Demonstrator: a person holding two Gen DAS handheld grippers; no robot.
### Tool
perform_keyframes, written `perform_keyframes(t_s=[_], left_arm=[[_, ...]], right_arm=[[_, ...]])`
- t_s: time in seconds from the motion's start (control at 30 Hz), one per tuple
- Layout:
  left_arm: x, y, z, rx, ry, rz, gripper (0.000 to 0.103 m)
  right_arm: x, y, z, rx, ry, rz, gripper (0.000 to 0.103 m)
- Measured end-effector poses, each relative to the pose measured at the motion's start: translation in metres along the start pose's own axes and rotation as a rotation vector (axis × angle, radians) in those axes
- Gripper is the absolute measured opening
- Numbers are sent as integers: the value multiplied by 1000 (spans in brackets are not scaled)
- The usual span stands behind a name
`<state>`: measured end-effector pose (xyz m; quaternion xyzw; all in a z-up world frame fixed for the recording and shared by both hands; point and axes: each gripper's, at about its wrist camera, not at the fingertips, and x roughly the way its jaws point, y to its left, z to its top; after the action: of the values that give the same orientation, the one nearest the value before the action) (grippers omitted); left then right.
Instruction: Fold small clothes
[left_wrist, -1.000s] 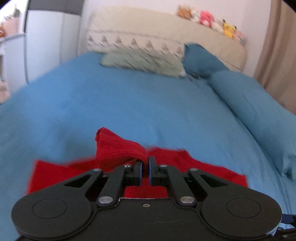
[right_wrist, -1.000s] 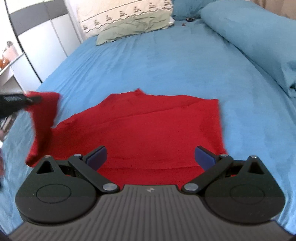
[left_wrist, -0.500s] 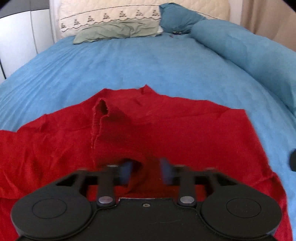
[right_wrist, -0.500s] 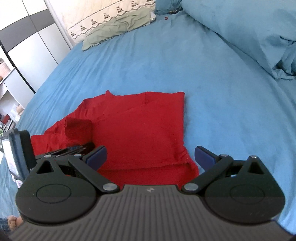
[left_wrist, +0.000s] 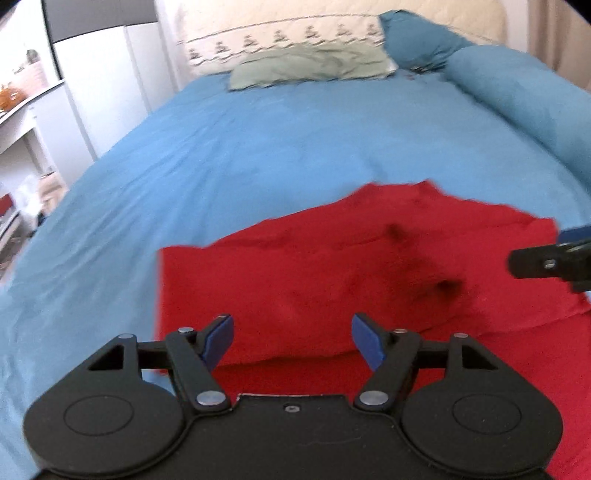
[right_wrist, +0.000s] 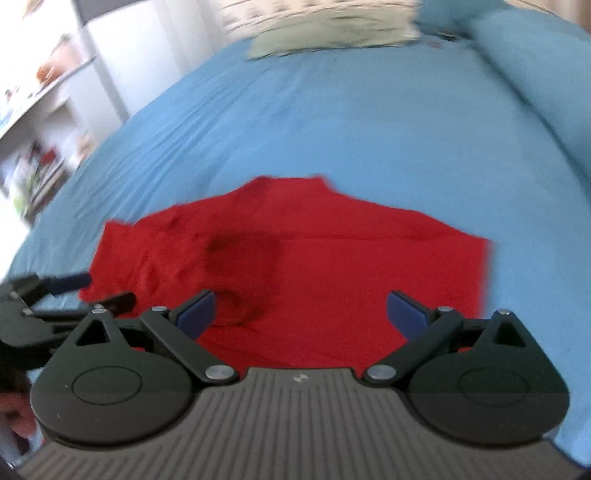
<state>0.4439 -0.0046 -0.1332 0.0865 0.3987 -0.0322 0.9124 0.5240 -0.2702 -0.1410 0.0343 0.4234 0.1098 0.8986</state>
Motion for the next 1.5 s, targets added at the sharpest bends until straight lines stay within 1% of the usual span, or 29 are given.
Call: perform_keyframes(t_s=[0.03,0.1,0.13,0.2,0.23,0.27,0.33,0.37,0.4,0.5,0.6,0.63,0.7,0.73,0.77,0.8,0.83,0.87,0.9,0.93,1.03,1.13,1.17,1.2,1.27,1.33,1.37,1.4,1.5], left_arm=[[0,8,-3,-3,1,10,75],[0,22,-8,-12,6,17,75],[1,27,-10,-18,11,20,75],[3,38,-13,-31,28,18,75],[3,41,-14,-39,29,18,75],[1,46,-15,-45,26,17,75],[0,51,-17,-57,23,17,75],[0,53,-18,-67,24,15,75],[0,55,-19,-75,24,11,75],[1,58,-19,-91,31,-6,75],[-3,60,-18,-94,24,-15,75],[-3,60,-17,-94,20,-17,75],[-2,60,-18,-97,17,-20,75],[-1,61,-18,-98,18,-20,75],[1,61,-19,-98,20,-19,75],[2,61,-19,-99,22,-18,75],[3,61,-19,-101,24,-16,75],[4,62,-20,-103,26,-16,75],[4,62,-21,-104,28,-16,75],[5,62,-21,-105,31,-15,75],[5,63,-21,-107,35,-13,75],[4,61,-19,-109,35,-10,75],[4,61,-20,-110,35,-10,75],[4,60,-20,-113,36,-10,75],[5,61,-20,-116,38,-12,75],[6,61,-21,-116,42,-11,75],[7,62,-21,-116,46,-8,75],[8,62,-21,-117,49,-5,75],[15,64,-24,-127,67,11,75]], right_arm=[[12,12,2,-40,8,2,103],[40,37,2,-129,36,-29,103],[55,46,1,-164,57,-53,100],[83,57,-1,-215,105,-90,81],[93,60,-2,-235,124,-101,76],[100,63,-2,-253,129,-110,68],[101,63,0,-257,98,-114,56],[98,59,2,-236,82,-121,46],[92,54,5,-200,68,-131,40],[79,32,11,-73,46,-154,40],[71,6,5,44,72,-149,40],[71,-1,2,70,84,-139,40],[69,-14,-5,131,91,-88,43],[67,-19,-9,167,84,-55,46],[67,-19,-9,167,84,-55,57],[64,-29,-14,247,63,-8,64],[65,-30,-15,282,53,12,66],[64,-32,-16,320,43,37,73],[64,-34,-17,362,29,53,77],[65,-35,-18,399,20,53,79],[71,-40,-15,501,39,-15,79],[77,-42,-12,571,41,-57,75],[77,-44,-12,581,37,-68,68],[78,-44,-11,585,40,-77,56],[78,-46,-12,588,51,-83,39],[76,-49,-15,587,53,-87,31],[74,-50,-15,583,51,-90,24],[73,-51,-14,579,47,-87,21],[62,-48,0,532,-4,-69,20]])
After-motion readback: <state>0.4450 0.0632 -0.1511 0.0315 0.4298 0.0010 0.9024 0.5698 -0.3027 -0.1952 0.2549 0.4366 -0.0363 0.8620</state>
